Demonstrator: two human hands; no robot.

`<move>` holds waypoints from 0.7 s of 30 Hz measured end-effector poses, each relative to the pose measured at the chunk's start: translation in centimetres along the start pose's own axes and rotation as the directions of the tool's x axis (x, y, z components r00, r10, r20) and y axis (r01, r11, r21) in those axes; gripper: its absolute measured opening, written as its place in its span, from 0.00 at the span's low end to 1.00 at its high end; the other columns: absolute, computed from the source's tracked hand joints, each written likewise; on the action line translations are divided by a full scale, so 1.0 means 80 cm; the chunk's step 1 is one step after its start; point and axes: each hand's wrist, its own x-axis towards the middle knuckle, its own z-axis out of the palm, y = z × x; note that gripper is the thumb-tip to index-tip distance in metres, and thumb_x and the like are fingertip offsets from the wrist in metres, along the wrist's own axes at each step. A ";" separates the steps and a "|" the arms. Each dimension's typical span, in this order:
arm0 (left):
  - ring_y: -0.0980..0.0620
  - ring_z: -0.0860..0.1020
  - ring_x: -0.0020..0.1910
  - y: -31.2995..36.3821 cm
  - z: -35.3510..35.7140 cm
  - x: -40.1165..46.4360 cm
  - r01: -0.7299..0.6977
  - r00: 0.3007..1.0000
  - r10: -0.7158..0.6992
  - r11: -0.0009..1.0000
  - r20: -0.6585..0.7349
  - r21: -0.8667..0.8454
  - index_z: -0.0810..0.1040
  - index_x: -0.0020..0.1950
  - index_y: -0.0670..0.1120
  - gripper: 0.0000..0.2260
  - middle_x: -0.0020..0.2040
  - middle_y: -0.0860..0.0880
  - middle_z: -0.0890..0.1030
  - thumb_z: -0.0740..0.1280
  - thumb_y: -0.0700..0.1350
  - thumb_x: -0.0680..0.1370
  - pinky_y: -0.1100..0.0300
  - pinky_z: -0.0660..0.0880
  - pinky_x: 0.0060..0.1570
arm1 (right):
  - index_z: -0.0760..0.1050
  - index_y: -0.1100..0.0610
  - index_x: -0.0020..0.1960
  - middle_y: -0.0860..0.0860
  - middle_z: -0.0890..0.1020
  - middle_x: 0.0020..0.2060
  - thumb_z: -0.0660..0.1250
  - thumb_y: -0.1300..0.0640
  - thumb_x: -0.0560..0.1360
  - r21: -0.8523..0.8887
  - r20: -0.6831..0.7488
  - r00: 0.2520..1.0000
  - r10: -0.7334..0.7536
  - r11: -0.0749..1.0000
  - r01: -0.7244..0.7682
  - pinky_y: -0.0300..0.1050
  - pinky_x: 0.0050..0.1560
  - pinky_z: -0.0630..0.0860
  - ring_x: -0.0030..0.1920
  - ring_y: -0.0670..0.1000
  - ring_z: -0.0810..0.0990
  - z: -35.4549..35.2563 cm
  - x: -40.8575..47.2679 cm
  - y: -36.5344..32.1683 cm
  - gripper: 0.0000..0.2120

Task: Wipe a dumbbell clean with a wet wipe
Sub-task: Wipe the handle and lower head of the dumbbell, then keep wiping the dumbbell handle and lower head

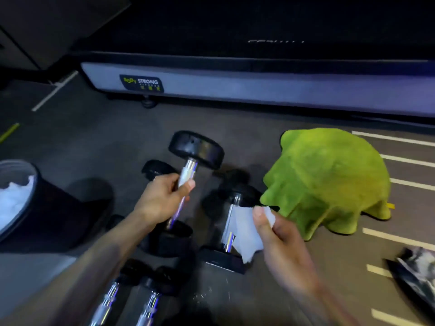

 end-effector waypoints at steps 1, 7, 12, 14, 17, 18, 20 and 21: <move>0.44 0.82 0.33 -0.019 0.006 0.005 0.016 1.000 -0.016 1.000 -0.001 0.026 0.80 0.45 0.41 0.28 0.34 0.46 0.84 0.69 0.68 0.73 0.46 0.80 0.41 | 0.62 0.50 0.32 0.38 0.66 0.19 0.58 0.57 0.85 -0.009 0.003 1.000 0.021 1.000 -0.021 0.29 0.27 0.63 0.22 0.37 0.65 0.004 0.002 0.008 0.22; 0.51 0.80 0.30 -0.086 0.052 0.032 0.190 0.981 -0.188 0.981 0.035 -0.045 0.80 0.43 0.47 0.11 0.33 0.50 0.84 0.71 0.51 0.82 0.57 0.78 0.37 | 0.78 0.55 0.42 0.39 0.78 0.31 0.61 0.37 0.74 -0.121 0.020 0.991 0.134 0.984 -0.131 0.39 0.41 0.74 0.34 0.39 0.74 0.013 0.018 0.065 0.21; 0.42 0.87 0.40 -0.094 0.073 0.060 0.269 0.962 -0.265 0.962 0.059 -0.058 0.82 0.45 0.45 0.13 0.38 0.45 0.87 0.71 0.54 0.82 0.47 0.84 0.49 | 0.81 0.42 0.49 0.43 0.85 0.40 0.68 0.45 0.79 -0.143 0.010 0.967 0.253 0.958 -0.249 0.50 0.53 0.80 0.45 0.49 0.84 0.018 0.040 0.087 0.04; 0.45 0.87 0.40 -0.100 0.079 0.073 0.283 0.957 -0.282 0.959 0.073 -0.010 0.82 0.43 0.46 0.14 0.36 0.48 0.87 0.71 0.55 0.82 0.49 0.83 0.50 | 0.80 0.44 0.49 0.45 0.85 0.40 0.68 0.51 0.80 -0.166 0.029 0.954 0.298 0.943 -0.289 0.47 0.53 0.77 0.45 0.52 0.84 0.021 0.048 0.089 0.03; 0.48 0.84 0.35 -0.109 0.090 0.090 0.325 0.944 -0.323 0.946 0.070 -0.011 0.82 0.44 0.47 0.12 0.36 0.49 0.85 0.70 0.54 0.83 0.53 0.81 0.47 | 0.80 0.50 0.49 0.49 0.85 0.40 0.68 0.47 0.75 -0.213 0.064 0.958 0.278 0.942 -0.259 0.52 0.53 0.78 0.42 0.50 0.83 0.027 0.055 0.089 0.08; 0.48 0.82 0.34 -0.112 0.093 0.093 0.341 0.939 -0.339 0.940 0.055 -0.026 0.82 0.44 0.47 0.12 0.36 0.48 0.85 0.70 0.53 0.83 0.55 0.80 0.45 | 0.80 0.50 0.51 0.49 0.85 0.40 0.67 0.44 0.72 -0.216 0.074 0.961 0.266 0.945 -0.245 0.54 0.53 0.80 0.41 0.51 0.82 0.030 0.057 0.088 0.12; 0.50 0.81 0.33 -0.114 0.096 0.097 0.351 0.936 -0.351 0.936 0.024 0.015 0.81 0.41 0.46 0.15 0.36 0.49 0.85 0.69 0.54 0.83 0.59 0.76 0.38 | 0.79 0.49 0.53 0.51 0.86 0.43 0.65 0.40 0.70 -0.207 0.076 0.961 0.264 0.947 -0.244 0.60 0.54 0.80 0.44 0.55 0.83 0.035 0.060 0.090 0.17; 0.50 0.81 0.34 -0.117 0.096 0.100 0.351 0.936 -0.352 0.935 0.025 0.045 0.80 0.40 0.47 0.16 0.36 0.50 0.85 0.69 0.54 0.83 0.60 0.74 0.36 | 0.79 0.47 0.54 0.50 0.86 0.45 0.65 0.40 0.70 -0.198 0.083 0.961 0.266 0.949 -0.245 0.61 0.54 0.79 0.46 0.55 0.84 0.039 0.062 0.092 0.17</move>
